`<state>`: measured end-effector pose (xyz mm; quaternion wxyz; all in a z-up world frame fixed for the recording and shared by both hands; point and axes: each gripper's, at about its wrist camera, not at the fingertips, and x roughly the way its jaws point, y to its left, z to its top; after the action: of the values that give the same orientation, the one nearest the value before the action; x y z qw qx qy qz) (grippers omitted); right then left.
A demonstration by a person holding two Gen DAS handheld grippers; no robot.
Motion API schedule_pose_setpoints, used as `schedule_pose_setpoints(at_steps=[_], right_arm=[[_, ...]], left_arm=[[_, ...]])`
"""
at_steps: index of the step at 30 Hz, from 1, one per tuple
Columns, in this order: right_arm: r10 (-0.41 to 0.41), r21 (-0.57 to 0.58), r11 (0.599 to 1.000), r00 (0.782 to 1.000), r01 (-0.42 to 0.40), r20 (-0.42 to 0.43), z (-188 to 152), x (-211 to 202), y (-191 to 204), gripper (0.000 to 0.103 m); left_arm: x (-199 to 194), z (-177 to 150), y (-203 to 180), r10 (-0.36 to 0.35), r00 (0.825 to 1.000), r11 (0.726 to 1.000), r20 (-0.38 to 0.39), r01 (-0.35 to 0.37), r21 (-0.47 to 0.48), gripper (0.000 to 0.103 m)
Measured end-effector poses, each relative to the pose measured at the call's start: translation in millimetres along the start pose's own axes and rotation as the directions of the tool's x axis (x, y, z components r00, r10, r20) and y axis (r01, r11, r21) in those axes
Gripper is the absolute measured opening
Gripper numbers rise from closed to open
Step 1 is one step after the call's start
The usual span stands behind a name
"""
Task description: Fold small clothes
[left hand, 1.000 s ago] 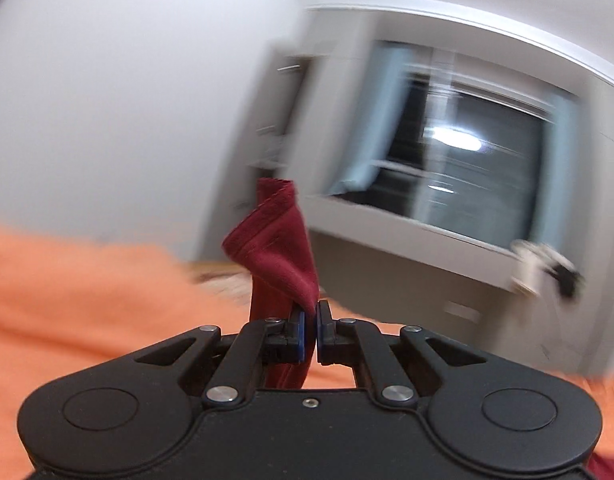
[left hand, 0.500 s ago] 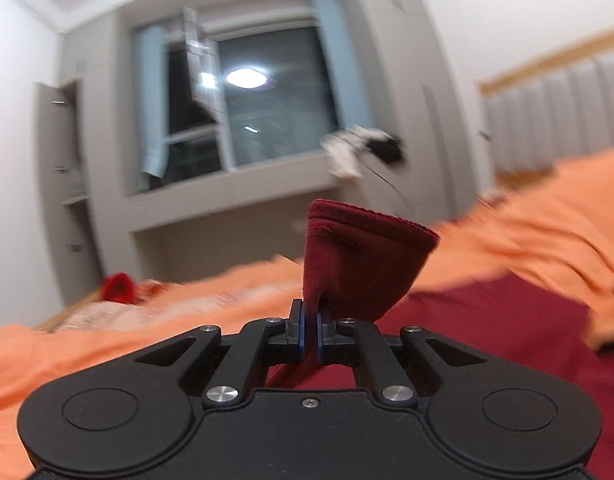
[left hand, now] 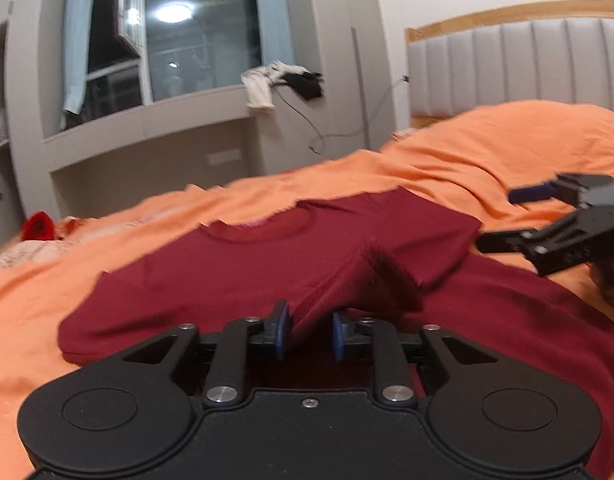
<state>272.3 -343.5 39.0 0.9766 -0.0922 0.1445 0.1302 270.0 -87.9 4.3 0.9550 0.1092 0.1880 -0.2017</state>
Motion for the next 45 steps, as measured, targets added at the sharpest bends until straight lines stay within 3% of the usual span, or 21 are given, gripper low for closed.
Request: schedule_pose_setpoints(at_steps=[4,10,13,16,19,23,25,27,29,33,35,36,38,39,41,42,45], right_arm=[[0.0,-0.07,0.998,1.0,0.001,0.011,3.8,-0.5,9.7,0.103],[0.06,-0.233,0.971,0.997,-0.048,0.046,17.7,-3.3,46.5,0.103],[0.116,-0.302,0.948,0.993,-0.099,0.037,17.1,0.1,68.2,0.103],[0.149,-0.378,0.917,0.989,-0.13,0.02,10.4,2.9,89.0,0.103],[0.158,-0.455,0.88,0.987,-0.134,0.015,0.2,4.1,106.3,0.102],[0.157,-0.473,0.872,0.987,-0.128,0.022,-4.4,9.4,114.9,0.102],[0.15,-0.461,0.879,0.988,-0.119,0.03,-5.0,11.3,114.1,0.102],[0.139,-0.457,0.883,0.99,-0.11,0.031,-6.0,13.1,114.3,0.103],[0.138,-0.46,0.881,0.99,-0.109,0.028,-7.7,14.3,113.7,0.103],[0.133,-0.47,0.877,0.991,-0.103,0.031,-10.4,15.7,114.6,0.103],[0.133,-0.471,0.876,0.991,-0.104,0.028,-11.8,15.8,114.8,0.103],[0.133,-0.471,0.876,0.991,-0.105,0.026,-12.1,16.6,114.9,0.103],[0.133,-0.473,0.875,0.991,-0.107,0.021,-12.8,16.0,114.9,0.103],[0.132,-0.474,0.874,0.991,-0.106,0.021,-13.0,15.9,115.4,0.103],[0.13,-0.477,0.873,0.991,-0.103,0.024,-14.6,13.9,115.2,0.103],[0.129,-0.478,0.872,0.991,-0.101,0.026,-14.7,13.3,115.1,0.103],[0.127,-0.481,0.871,0.991,-0.098,0.029,-15.9,13.4,115.4,0.103]], left_arm=[[-13.7,-2.2,11.5,-0.091,0.995,0.996,-0.041,0.09,-0.015,0.045],[-21.7,-6.1,21.1,-0.275,0.959,0.96,-0.065,0.271,-0.062,0.065],[-23.9,-3.4,32.5,-0.29,0.956,0.954,-0.042,0.286,-0.086,0.071],[-30.6,1.7,56.6,-0.226,0.974,0.965,0.008,0.225,-0.131,0.083],[-34.5,4.1,85.9,-0.092,0.994,0.973,0.053,0.101,-0.208,0.1],[-27.7,3.4,130.4,0.118,0.993,0.944,0.013,-0.109,-0.312,0.1],[-21.1,-0.5,157.7,0.214,0.977,0.9,-0.02,-0.205,-0.385,0.1],[-12.6,-5.9,187.1,0.293,0.953,0.823,-0.08,-0.294,-0.485,0.1],[-2.7,-14.6,215.9,0.326,0.936,0.735,-0.128,-0.337,-0.589,0.1],[23.8,-30.4,257.7,0.289,0.932,0.59,-0.217,-0.352,-0.727,0.086],[32.4,-36.1,267.1,0.273,0.936,0.558,-0.223,-0.343,-0.756,0.072],[35.1,-36.6,269.3,0.267,0.939,0.554,-0.219,-0.335,-0.762,0.068],[39.2,-37.6,269.0,0.24,0.949,0.562,-0.203,-0.307,-0.768,0.041],[42.7,-35.0,267.5,0.221,0.955,0.573,-0.196,-0.29,-0.767,0.033],[46.3,-32.8,262.9,0.209,0.959,0.6,-0.189,-0.279,-0.75,0.006],[45.3,-31.6,260.7,0.228,0.956,0.611,-0.183,-0.287,-0.738,0.003],[37.4,-30.0,260.8,0.294,0.942,0.596,-0.159,-0.311,-0.74,0.003]])
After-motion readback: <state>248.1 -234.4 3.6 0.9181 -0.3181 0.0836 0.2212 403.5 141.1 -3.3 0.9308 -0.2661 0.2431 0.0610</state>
